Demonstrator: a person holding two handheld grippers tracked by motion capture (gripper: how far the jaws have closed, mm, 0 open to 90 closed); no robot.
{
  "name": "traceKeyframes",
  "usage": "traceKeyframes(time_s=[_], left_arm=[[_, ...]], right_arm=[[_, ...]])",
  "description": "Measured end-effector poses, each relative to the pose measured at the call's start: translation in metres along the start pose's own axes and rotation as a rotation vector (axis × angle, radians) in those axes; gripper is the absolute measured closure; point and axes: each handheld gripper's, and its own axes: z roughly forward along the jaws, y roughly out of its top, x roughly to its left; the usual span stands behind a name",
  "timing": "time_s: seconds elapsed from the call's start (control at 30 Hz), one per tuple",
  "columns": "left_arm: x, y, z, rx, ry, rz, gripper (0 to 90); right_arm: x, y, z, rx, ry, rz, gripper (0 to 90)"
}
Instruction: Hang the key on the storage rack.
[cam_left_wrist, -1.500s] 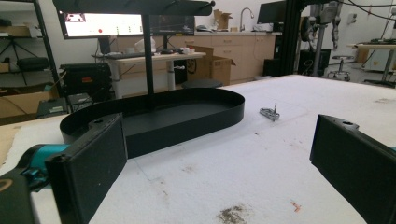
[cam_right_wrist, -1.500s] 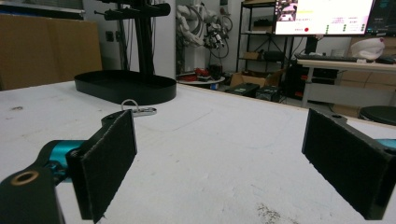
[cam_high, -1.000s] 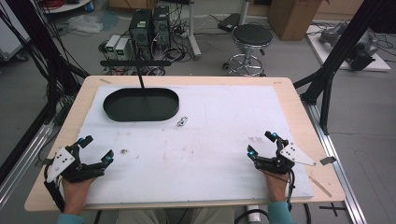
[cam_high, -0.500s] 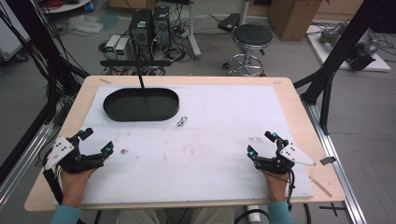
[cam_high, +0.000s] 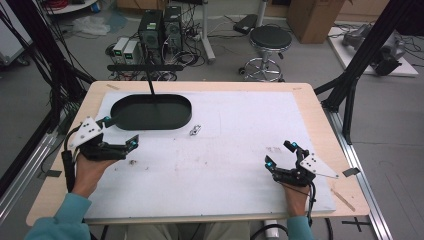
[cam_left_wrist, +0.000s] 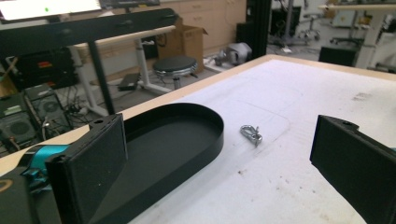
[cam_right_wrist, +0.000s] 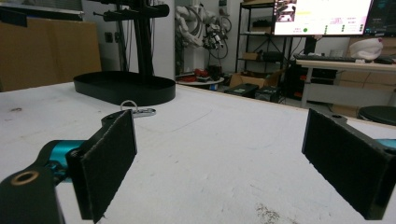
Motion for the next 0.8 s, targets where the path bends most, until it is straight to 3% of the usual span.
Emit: traceKeyframes(time_s=[0.2,0.43,0.53,0.73,0.8], left_arm=[[-0.004,0.017,0.024,0.088,-0.056,0.056,4.3],[-0.008,0.031,0.054,0.167,-0.121,0.065,4.3],[-0.010,0.035,0.068,0.211,-0.148,0.087,4.3],[-0.013,0.038,0.089,0.271,-0.173,0.094,4.3],[-0.016,0.041,0.097,0.291,-0.176,0.116,4.3]], right_arm=[[0.001,0.000,0.000,-0.005,-0.004,-0.003,9.5],[0.001,0.000,0.000,-0.002,-0.003,0.002,9.5],[0.001,0.000,0.000,-0.002,-0.003,0.002,9.5],[0.001,0.000,-0.001,0.000,-0.002,0.003,9.5],[0.001,0.000,-0.001,-0.001,-0.004,0.003,9.5]])
